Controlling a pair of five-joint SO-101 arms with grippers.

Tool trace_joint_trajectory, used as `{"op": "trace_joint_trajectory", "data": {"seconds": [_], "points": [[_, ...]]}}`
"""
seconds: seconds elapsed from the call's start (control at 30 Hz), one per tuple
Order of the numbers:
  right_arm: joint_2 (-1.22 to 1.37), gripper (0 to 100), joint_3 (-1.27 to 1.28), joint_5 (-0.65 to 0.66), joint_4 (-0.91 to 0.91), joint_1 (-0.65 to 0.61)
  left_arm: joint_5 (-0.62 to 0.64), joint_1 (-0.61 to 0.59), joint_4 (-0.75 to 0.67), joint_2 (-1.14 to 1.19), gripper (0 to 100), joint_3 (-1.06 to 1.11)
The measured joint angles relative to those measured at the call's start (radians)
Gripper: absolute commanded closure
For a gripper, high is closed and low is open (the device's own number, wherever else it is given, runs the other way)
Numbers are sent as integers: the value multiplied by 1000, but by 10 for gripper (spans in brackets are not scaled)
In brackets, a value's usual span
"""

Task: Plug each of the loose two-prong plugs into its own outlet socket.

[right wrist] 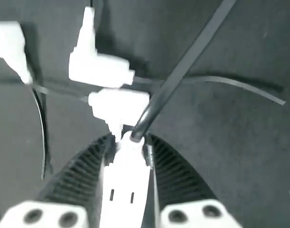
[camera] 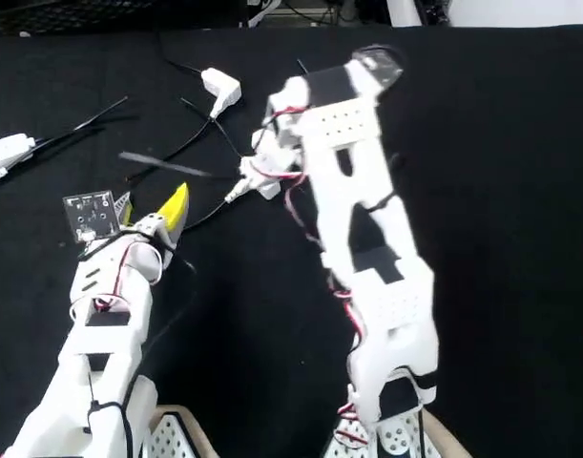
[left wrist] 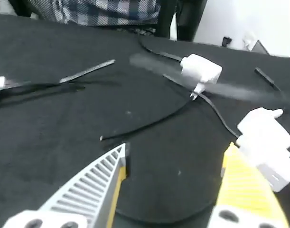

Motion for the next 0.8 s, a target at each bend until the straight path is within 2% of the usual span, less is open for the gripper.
{"op": "trace_joint_trajectory", "data": {"seconds": [0.3,0.8], "points": [[0,986,-28,-87,3,-127,-8,52,0,0,682,11],[11,986,14,-104,9,-141,-8,94,-6,-3,682,18]]}}
